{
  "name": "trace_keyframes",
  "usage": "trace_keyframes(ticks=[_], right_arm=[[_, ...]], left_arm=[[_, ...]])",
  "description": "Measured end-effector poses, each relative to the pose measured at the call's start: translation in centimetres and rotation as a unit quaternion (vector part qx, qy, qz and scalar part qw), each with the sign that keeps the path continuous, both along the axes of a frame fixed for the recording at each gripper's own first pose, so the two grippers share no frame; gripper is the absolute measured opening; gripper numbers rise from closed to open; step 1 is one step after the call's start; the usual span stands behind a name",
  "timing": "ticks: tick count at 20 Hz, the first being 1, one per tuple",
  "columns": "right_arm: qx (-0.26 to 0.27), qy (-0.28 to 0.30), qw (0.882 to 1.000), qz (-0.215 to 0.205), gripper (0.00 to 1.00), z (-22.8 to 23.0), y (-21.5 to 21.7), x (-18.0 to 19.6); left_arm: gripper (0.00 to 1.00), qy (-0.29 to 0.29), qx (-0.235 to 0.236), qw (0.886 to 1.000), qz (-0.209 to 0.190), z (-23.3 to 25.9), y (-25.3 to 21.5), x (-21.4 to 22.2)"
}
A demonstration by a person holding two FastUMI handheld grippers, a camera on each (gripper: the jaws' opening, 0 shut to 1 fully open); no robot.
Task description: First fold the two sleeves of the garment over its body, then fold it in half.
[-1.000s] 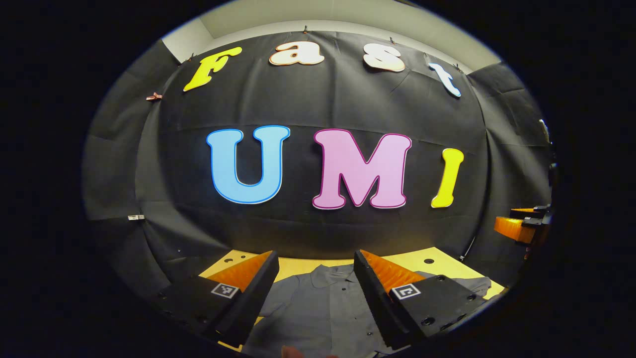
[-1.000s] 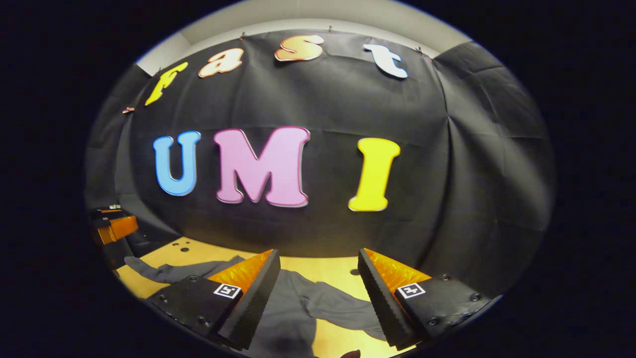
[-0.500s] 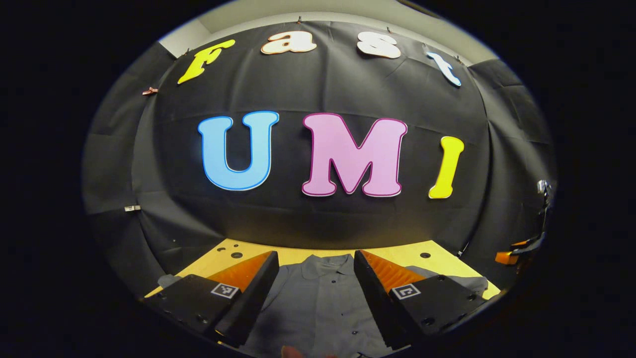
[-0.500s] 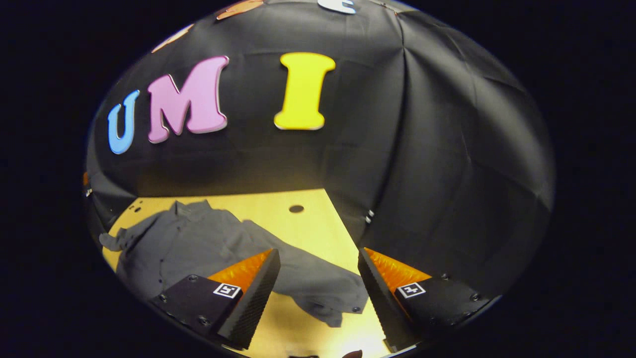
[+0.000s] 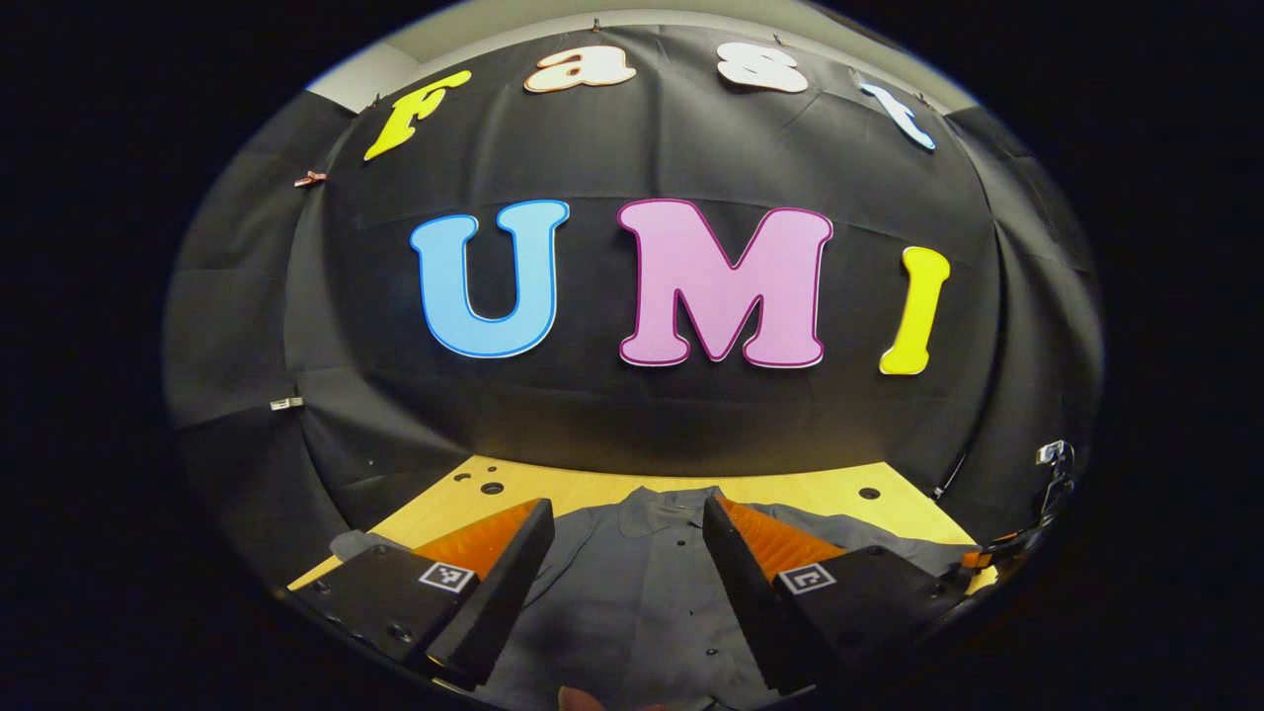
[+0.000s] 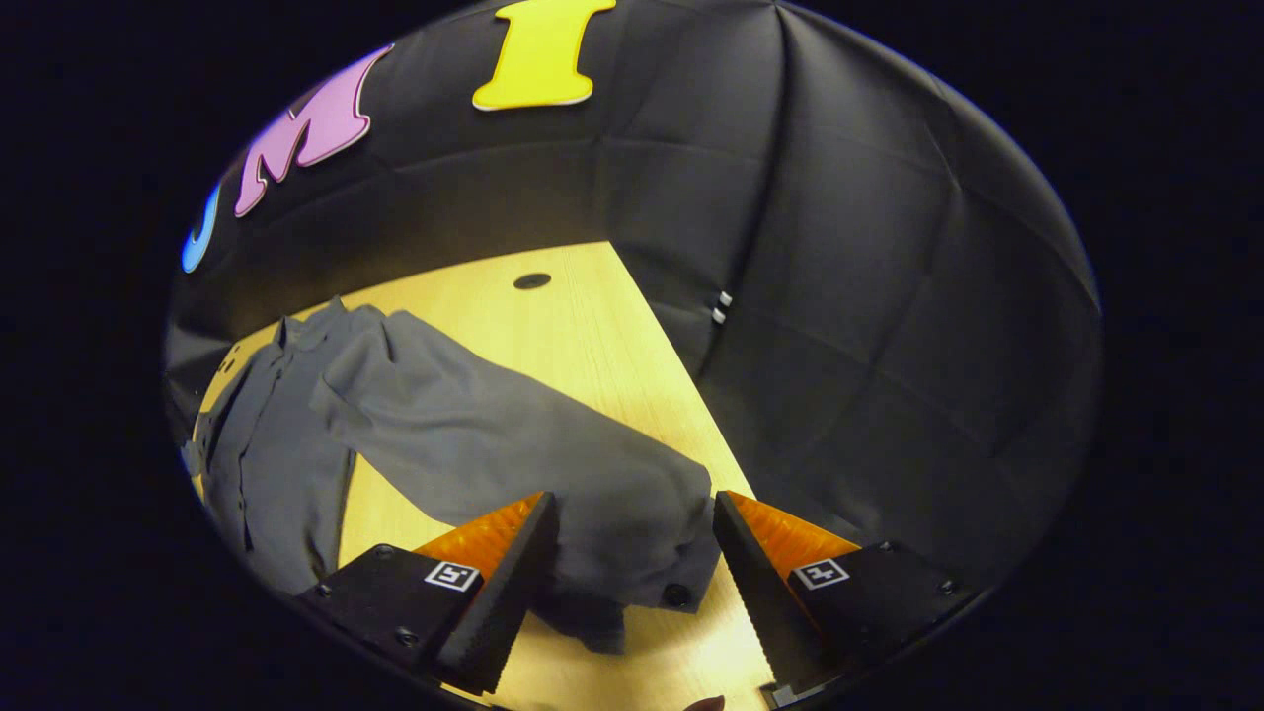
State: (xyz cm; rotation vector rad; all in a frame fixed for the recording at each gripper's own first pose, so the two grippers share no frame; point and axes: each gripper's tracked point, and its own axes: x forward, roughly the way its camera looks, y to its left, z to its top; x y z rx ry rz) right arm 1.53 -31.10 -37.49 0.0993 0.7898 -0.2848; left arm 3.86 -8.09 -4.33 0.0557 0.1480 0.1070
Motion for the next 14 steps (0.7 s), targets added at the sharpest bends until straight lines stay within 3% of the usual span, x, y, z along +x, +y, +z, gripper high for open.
trace_keyframes(ticks=[3, 4, 7, 10, 14], right_arm=[[0.015, 0.042, 0.999, 0.015, 0.99, -3.0, 0.7, -1.0], [0.011, 0.012, 1.000, 0.008, 0.97, -1.8, 0.3, 0.0], [0.018, 0.014, 1.000, 0.004, 0.94, -2.8, 0.3, -0.4], [0.014, 0.014, 1.000, 0.004, 0.07, -3.1, 0.4, 0.5], [0.004, -0.020, 1.000, -0.017, 0.06, -0.6, -0.2, 0.1]], left_arm=[[0.96, 0.007, 0.005, 1.000, 0.010, -0.4, 0.4, -0.4], [0.96, 0.009, 0.006, 1.000, 0.014, -0.4, 0.4, -0.5], [0.96, 0.018, 0.009, 1.000, 0.022, -0.6, 0.9, -1.1], [0.96, 0.025, 0.007, 0.999, 0.024, -1.2, 1.4, -1.8], [0.96, 0.020, 0.002, 1.000, 0.015, -1.0, 2.5, -2.3]])
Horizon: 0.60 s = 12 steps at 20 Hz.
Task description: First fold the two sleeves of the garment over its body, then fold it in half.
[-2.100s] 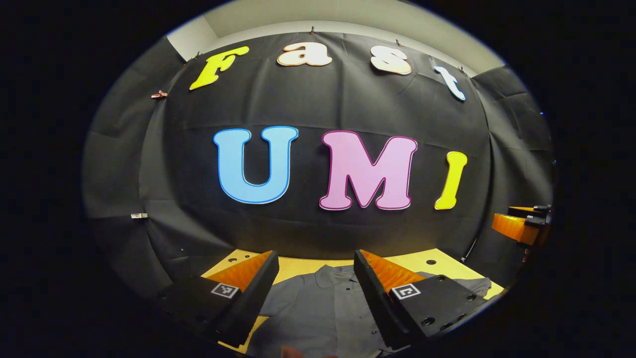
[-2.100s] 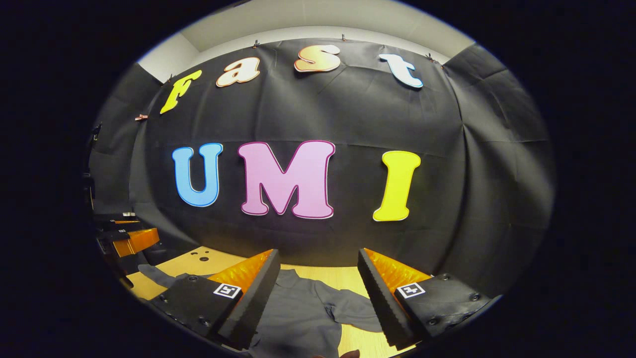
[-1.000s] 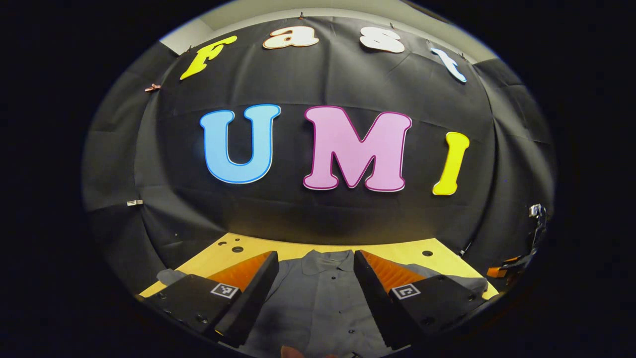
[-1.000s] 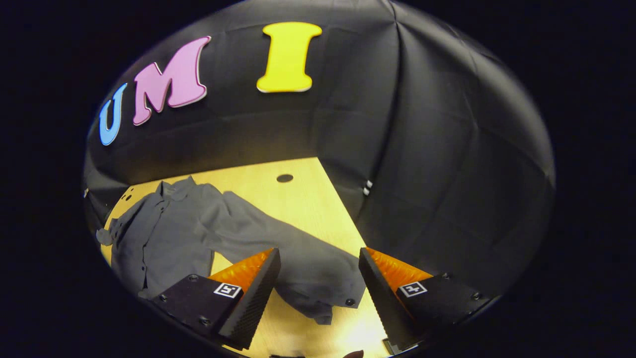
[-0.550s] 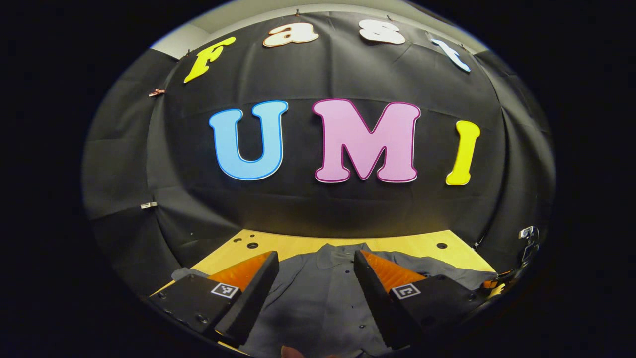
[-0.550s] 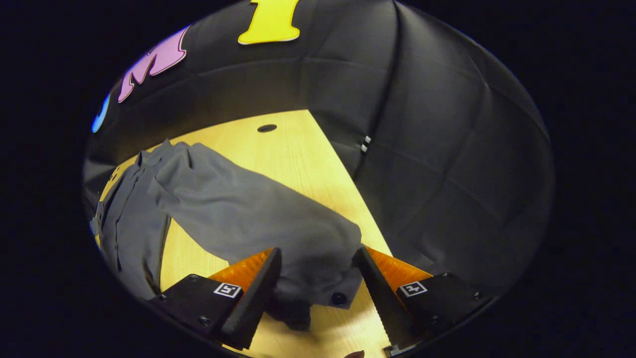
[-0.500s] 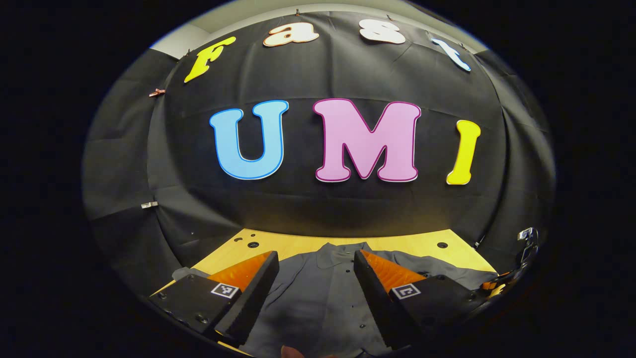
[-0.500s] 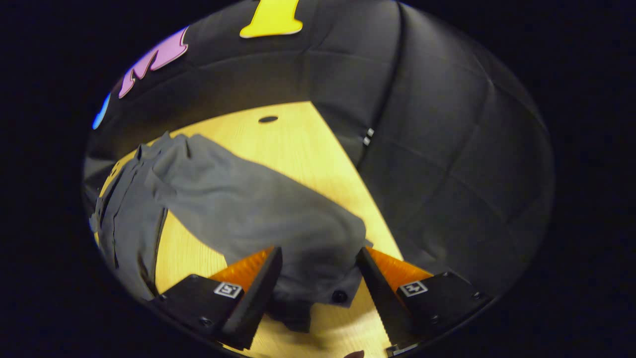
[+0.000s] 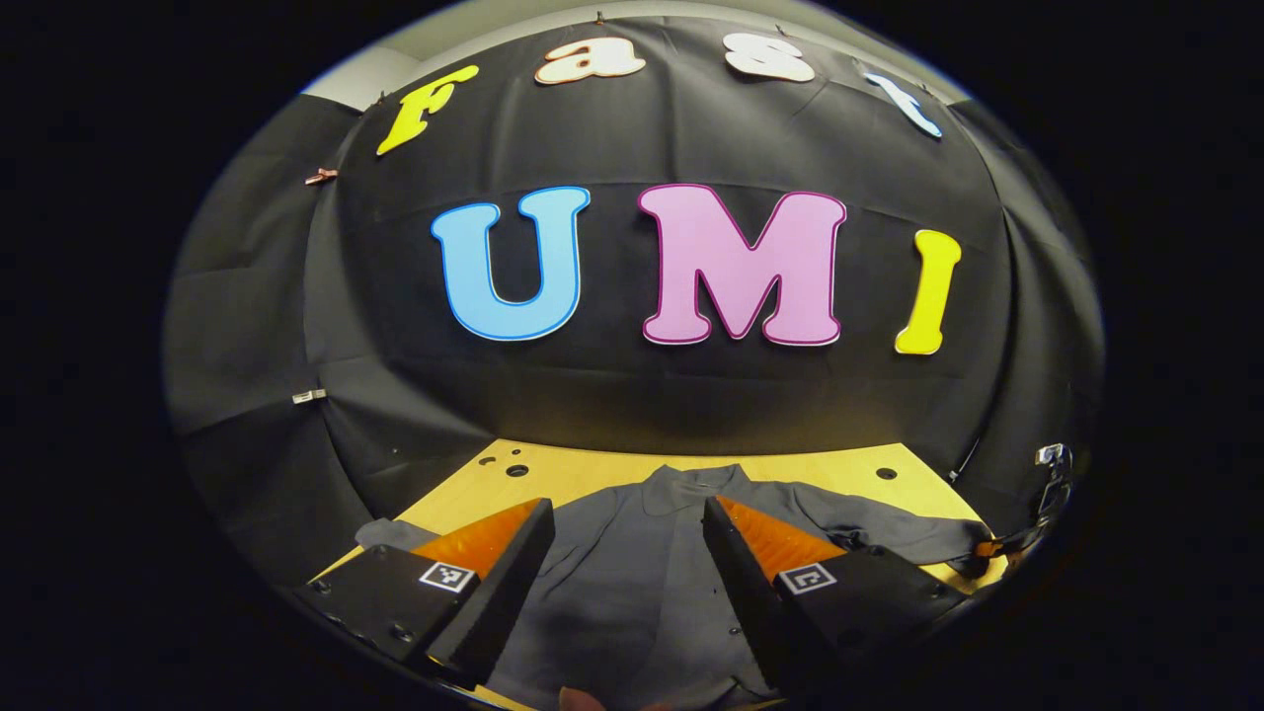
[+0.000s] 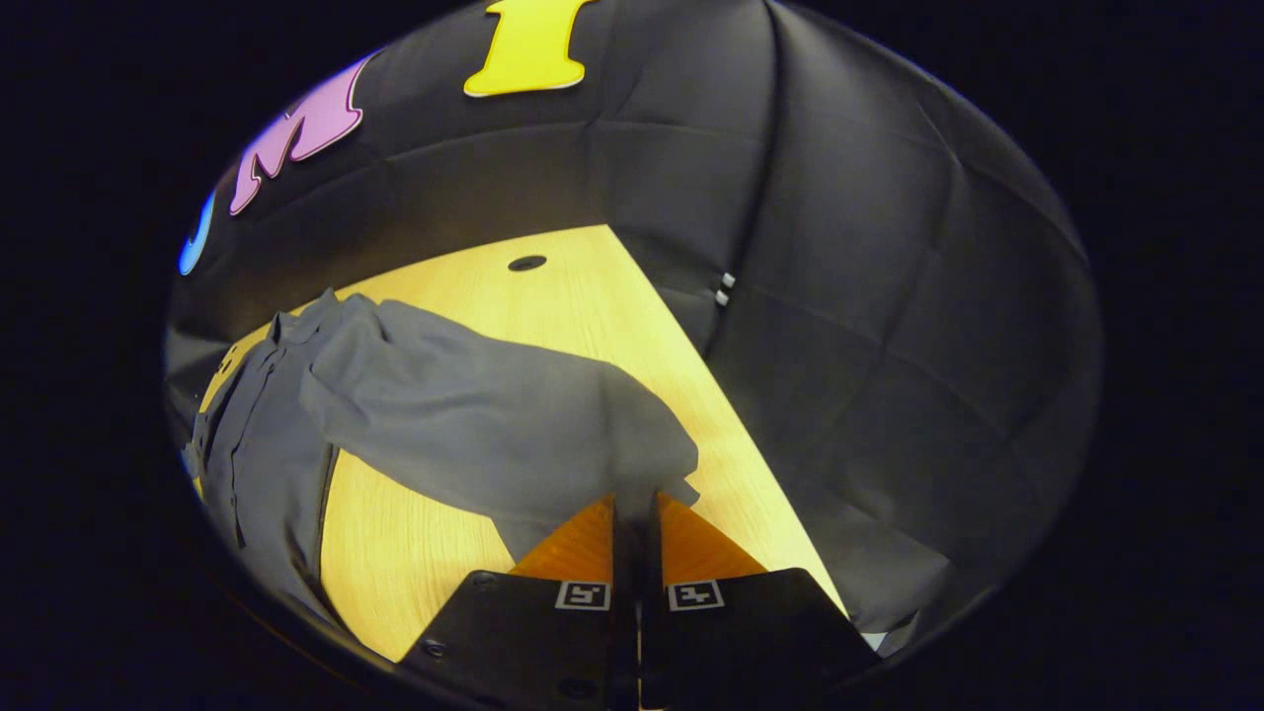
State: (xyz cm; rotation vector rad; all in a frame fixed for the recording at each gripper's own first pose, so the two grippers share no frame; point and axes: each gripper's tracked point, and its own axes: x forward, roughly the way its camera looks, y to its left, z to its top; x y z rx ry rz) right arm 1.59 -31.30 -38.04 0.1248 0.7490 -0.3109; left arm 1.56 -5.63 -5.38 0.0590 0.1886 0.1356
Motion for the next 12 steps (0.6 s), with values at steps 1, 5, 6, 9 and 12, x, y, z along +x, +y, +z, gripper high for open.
trace_keyframes(ticks=[1, 5, 6, 9, 12], right_arm=[[-0.004, -0.009, 1.000, -0.006, 0.06, 1.0, -0.2, -0.2], [-0.038, -0.033, 0.999, -0.018, 0.06, 5.1, 0.5, -2.5], [-0.047, -0.039, 0.998, -0.019, 0.06, 6.3, 1.0, -3.1], [-0.072, -0.061, 0.995, -0.026, 0.06, 9.7, 3.3, -4.5], [-0.083, -0.081, 0.993, -0.037, 0.06, 12.7, 6.5, -5.3]], left_arm=[[0.95, -0.002, -0.002, 1.000, -0.005, 0.0, 0.3, -0.1], [0.96, -0.011, -0.009, 0.999, -0.033, 0.3, 1.9, -0.1], [0.96, -0.014, -0.009, 0.999, -0.040, 0.4, 2.3, 0.0], [0.96, -0.024, -0.013, 0.998, -0.060, 1.0, 4.4, -0.1], [0.96, -0.030, -0.021, 0.997, -0.071, 1.4, 6.7, 0.0]])
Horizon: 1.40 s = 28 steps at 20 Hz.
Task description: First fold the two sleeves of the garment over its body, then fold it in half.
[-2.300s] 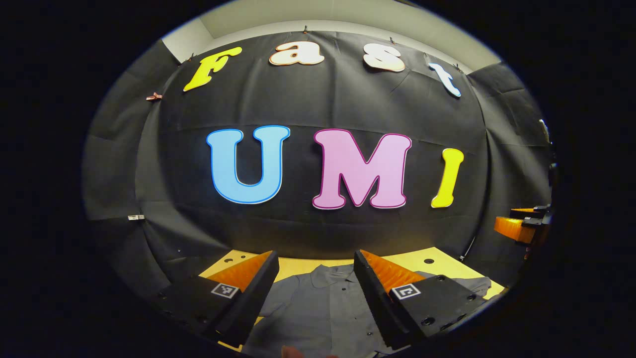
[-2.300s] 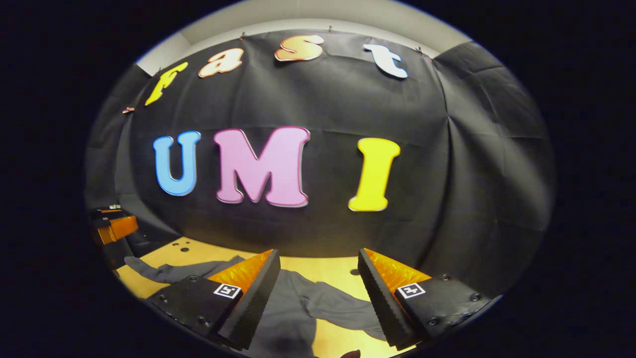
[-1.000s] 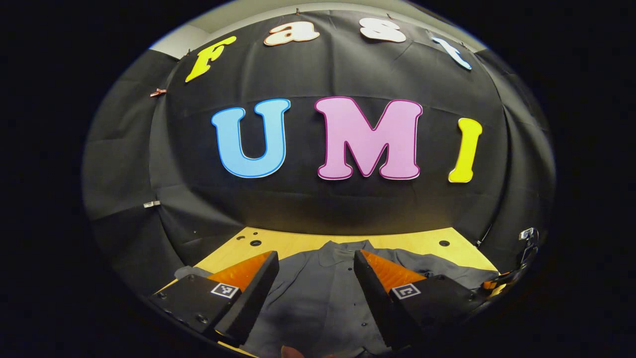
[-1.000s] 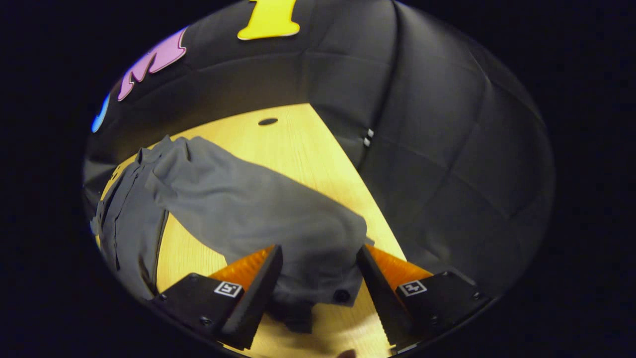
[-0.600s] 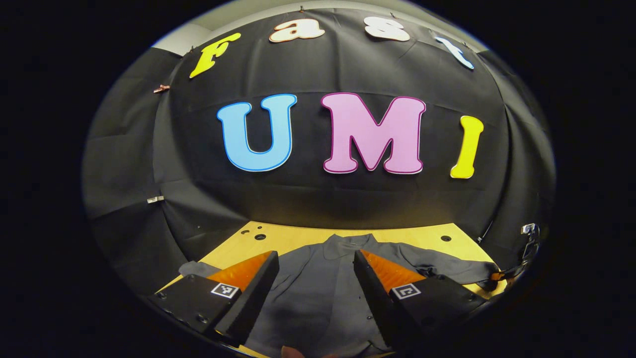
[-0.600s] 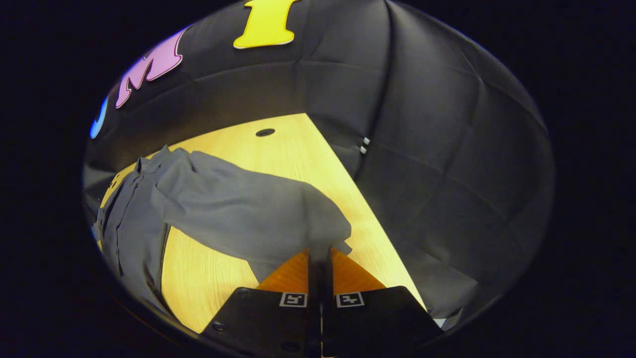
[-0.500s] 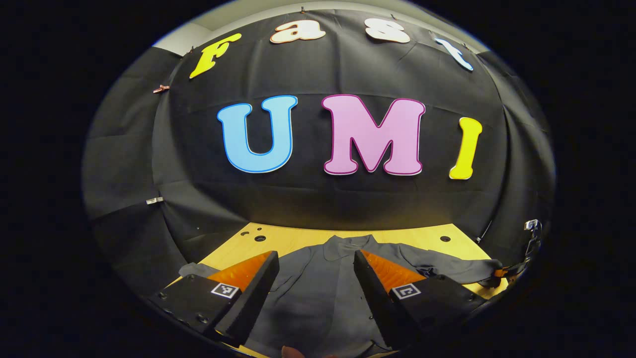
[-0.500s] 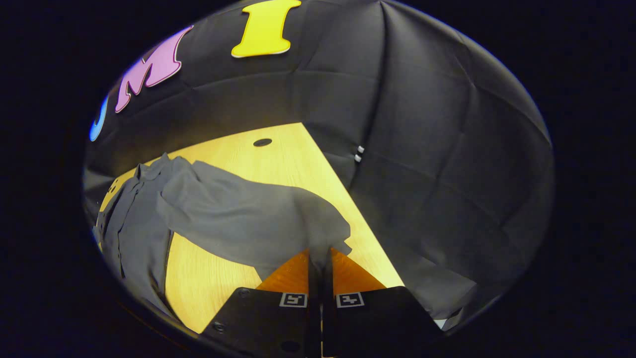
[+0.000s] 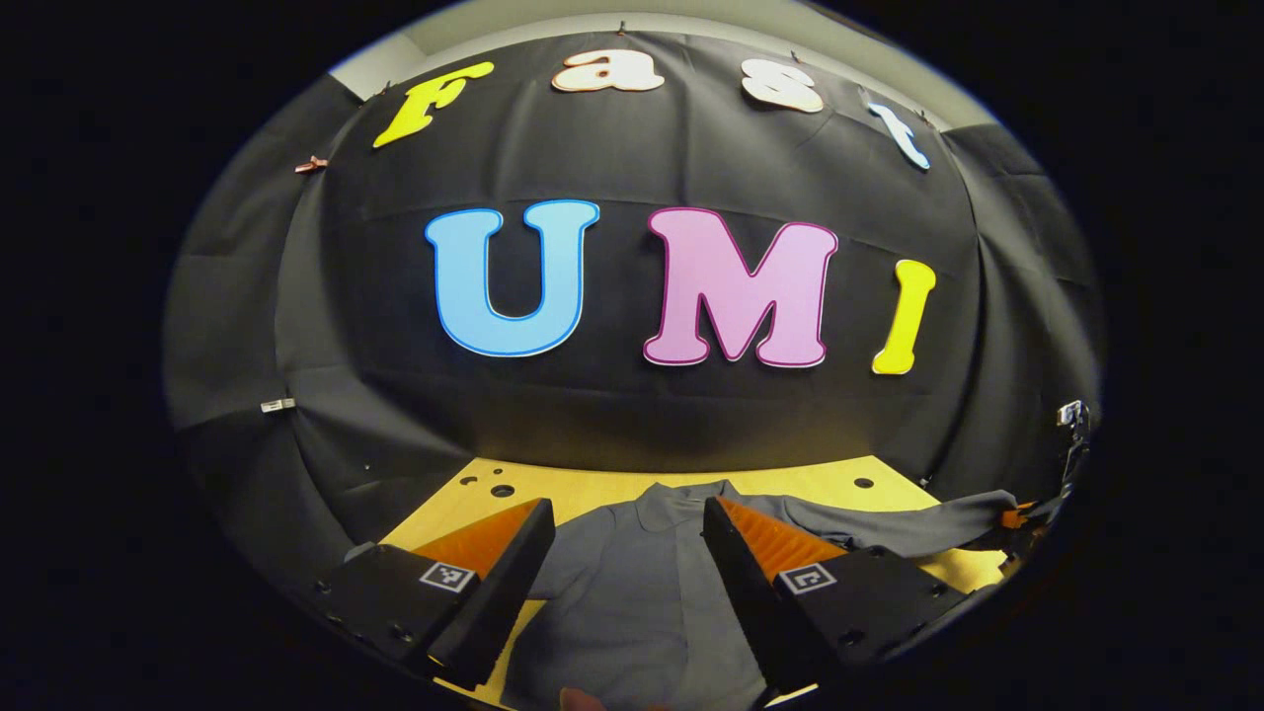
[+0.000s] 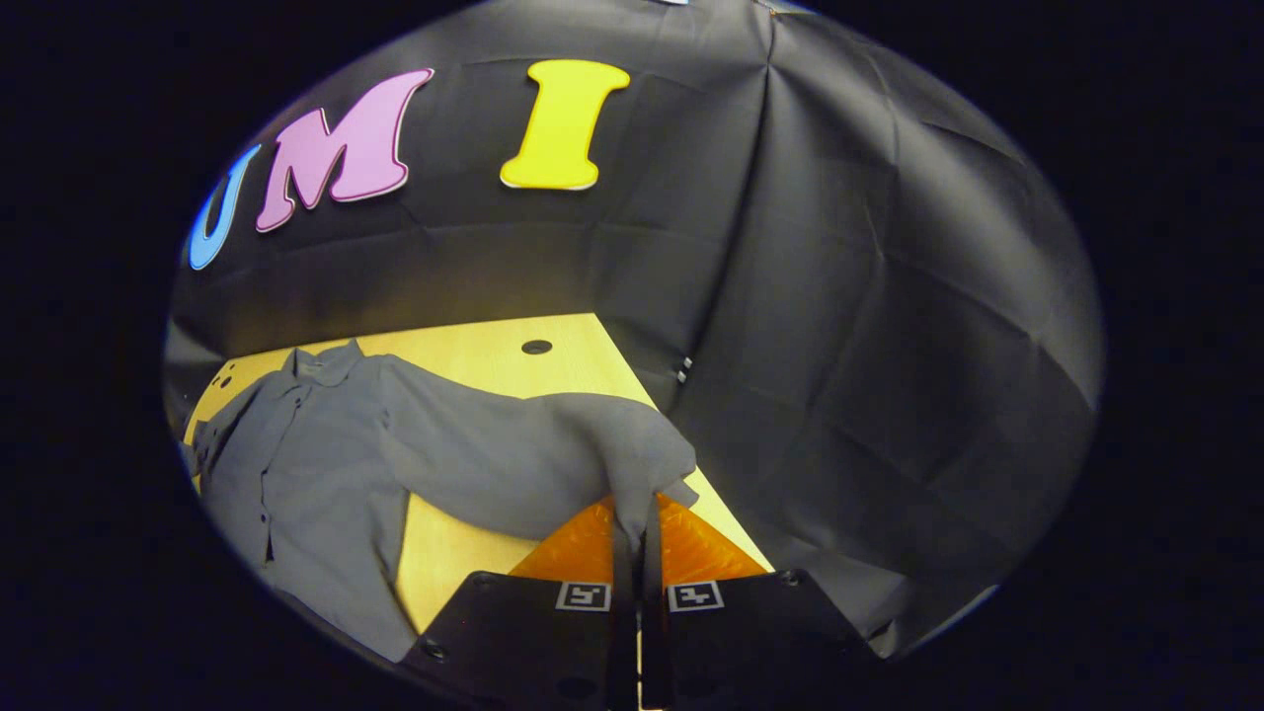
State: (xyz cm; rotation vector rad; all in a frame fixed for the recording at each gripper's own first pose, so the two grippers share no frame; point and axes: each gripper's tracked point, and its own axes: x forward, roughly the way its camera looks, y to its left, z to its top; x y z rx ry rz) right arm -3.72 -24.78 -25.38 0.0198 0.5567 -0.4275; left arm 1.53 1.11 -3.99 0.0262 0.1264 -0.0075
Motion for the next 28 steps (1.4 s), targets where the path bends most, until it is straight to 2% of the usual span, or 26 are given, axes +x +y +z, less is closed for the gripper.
trace_keyframes(ticks=[3, 7, 15, 21, 28], right_arm=[[-0.011, -0.023, 1.000, -0.003, 0.06, 3.1, 4.2, -0.5], [-0.016, -0.053, 0.998, 0.017, 0.06, 6.7, 10.7, 0.5], [0.004, -0.124, 0.987, 0.099, 0.06, 13.1, 25.9, 6.3], [0.029, -0.134, 0.977, 0.163, 0.06, 13.4, 36.3, 10.0], [0.028, -0.099, 0.968, 0.228, 0.06, 9.9, 44.3, 13.2]], left_arm=[[0.96, -0.007, -0.001, 1.000, -0.007, 0.1, 2.6, 0.1], [0.96, -0.016, 0.001, 1.000, -0.014, 0.2, 6.1, 0.3], [0.96, -0.013, -0.016, 1.000, -0.005, -1.3, 14.6, 0.7], [0.96, 0.010, -0.027, 1.000, 0.013, -4.2, 20.6, 0.9], [0.96, 0.026, -0.025, 0.999, 0.030, -8.3, 27.2, 2.0]])
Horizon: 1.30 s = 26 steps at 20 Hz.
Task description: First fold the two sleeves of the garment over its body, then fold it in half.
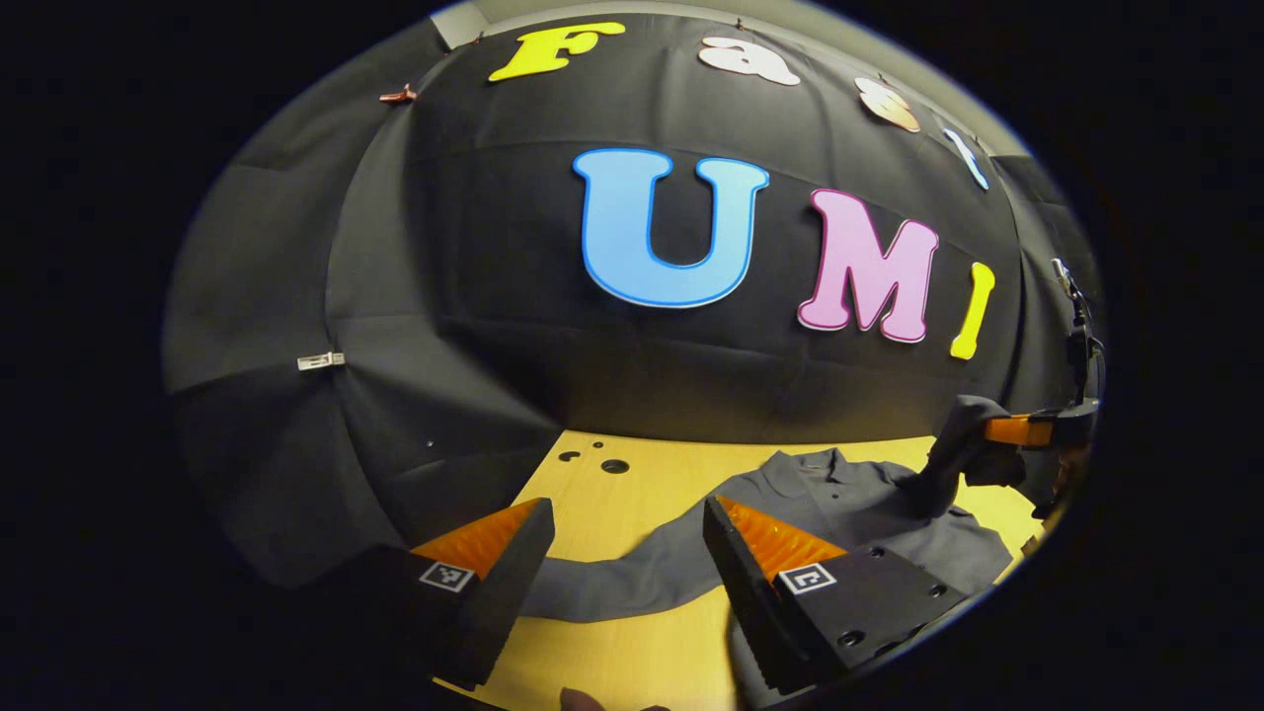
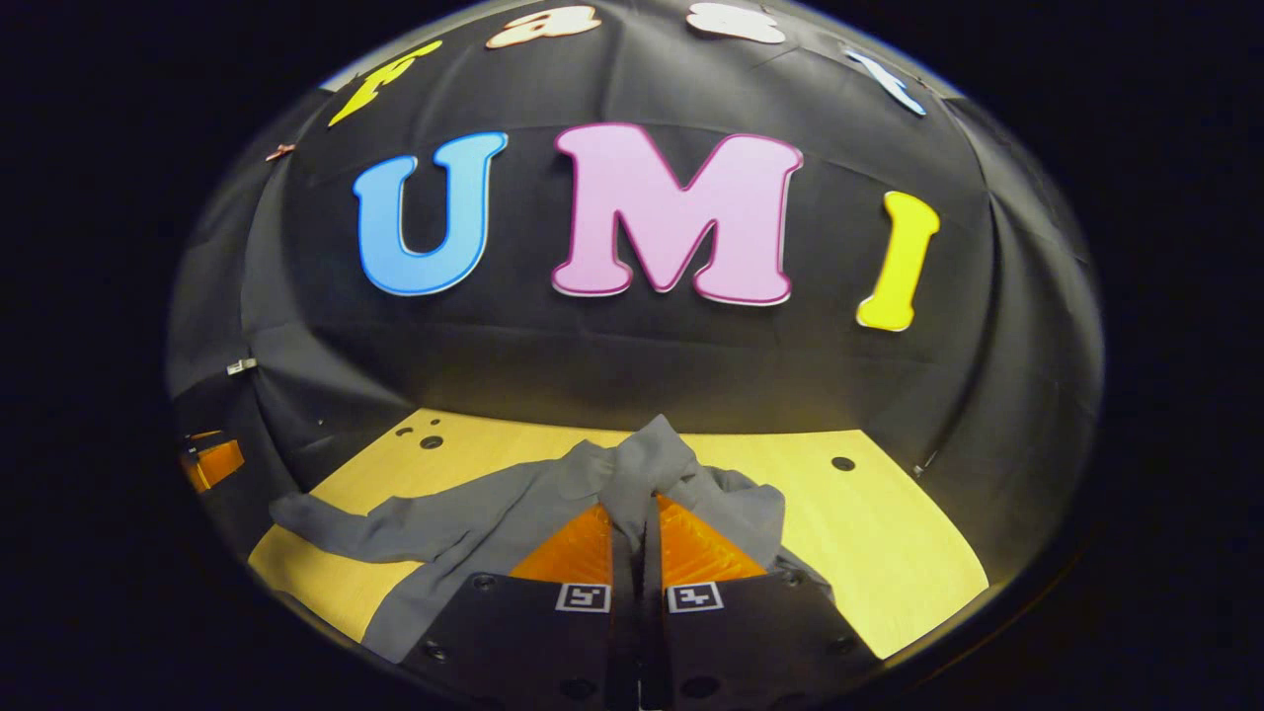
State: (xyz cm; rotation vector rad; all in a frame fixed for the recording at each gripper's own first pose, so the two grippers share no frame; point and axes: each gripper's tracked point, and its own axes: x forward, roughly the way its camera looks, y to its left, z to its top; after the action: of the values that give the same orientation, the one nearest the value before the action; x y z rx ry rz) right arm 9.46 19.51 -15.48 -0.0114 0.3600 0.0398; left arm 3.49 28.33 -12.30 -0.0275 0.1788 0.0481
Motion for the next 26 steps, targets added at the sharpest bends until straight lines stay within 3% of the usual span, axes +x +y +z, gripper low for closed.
trace_keyframes(ticks=[5, 6, 7, 8, 14, 20, 21, 23, 26], right_arm=[[0.008, 0.049, 0.998, 0.029, 0.06, -5.3, 4.8, 1.6], [0.007, 0.061, 0.998, 0.034, 0.06, -6.5, 5.6, 1.9], [0.004, 0.072, 0.997, 0.041, 0.06, -7.8, 6.4, 2.0], [0.002, 0.085, 0.995, 0.049, 0.06, -9.2, 7.4, 2.3], [0.006, 0.173, 0.981, 0.088, 0.12, -16.5, 11.4, 2.0], [0.056, 0.215, 0.968, 0.116, 0.22, -18.4, 14.7, 0.3], [0.074, 0.217, 0.965, 0.128, 0.27, -18.0, 15.6, -0.2], [0.107, 0.218, 0.958, 0.154, 0.53, -17.1, 17.4, -1.1], [0.120, 0.199, 0.958, 0.171, 0.59, -14.6, 17.7, -2.2]], left_arm=[[0.92, 0.023, 0.024, 0.999, 0.029, -3.5, 5.4, 1.3], [0.96, 0.031, 0.029, 0.999, 0.034, -4.4, 6.4, 1.6], [0.92, 0.039, 0.033, 0.998, 0.042, -5.3, 7.5, 1.9], [0.96, 0.048, 0.035, 0.997, 0.049, -6.4, 8.5, 2.3], [0.96, 0.097, 0.027, 0.993, 0.067, -11.8, 11.9, 4.0], [0.96, 0.150, 0.003, 0.986, 0.071, -16.8, 13.7, 5.0], [0.96, 0.162, 0.000, 0.985, 0.067, -17.8, 13.7, 5.1], [0.92, 0.177, -0.004, 0.982, 0.062, -18.8, 13.8, 5.3], [0.96, 0.199, 0.000, 0.978, 0.068, -20.0, 14.2, 5.3]])
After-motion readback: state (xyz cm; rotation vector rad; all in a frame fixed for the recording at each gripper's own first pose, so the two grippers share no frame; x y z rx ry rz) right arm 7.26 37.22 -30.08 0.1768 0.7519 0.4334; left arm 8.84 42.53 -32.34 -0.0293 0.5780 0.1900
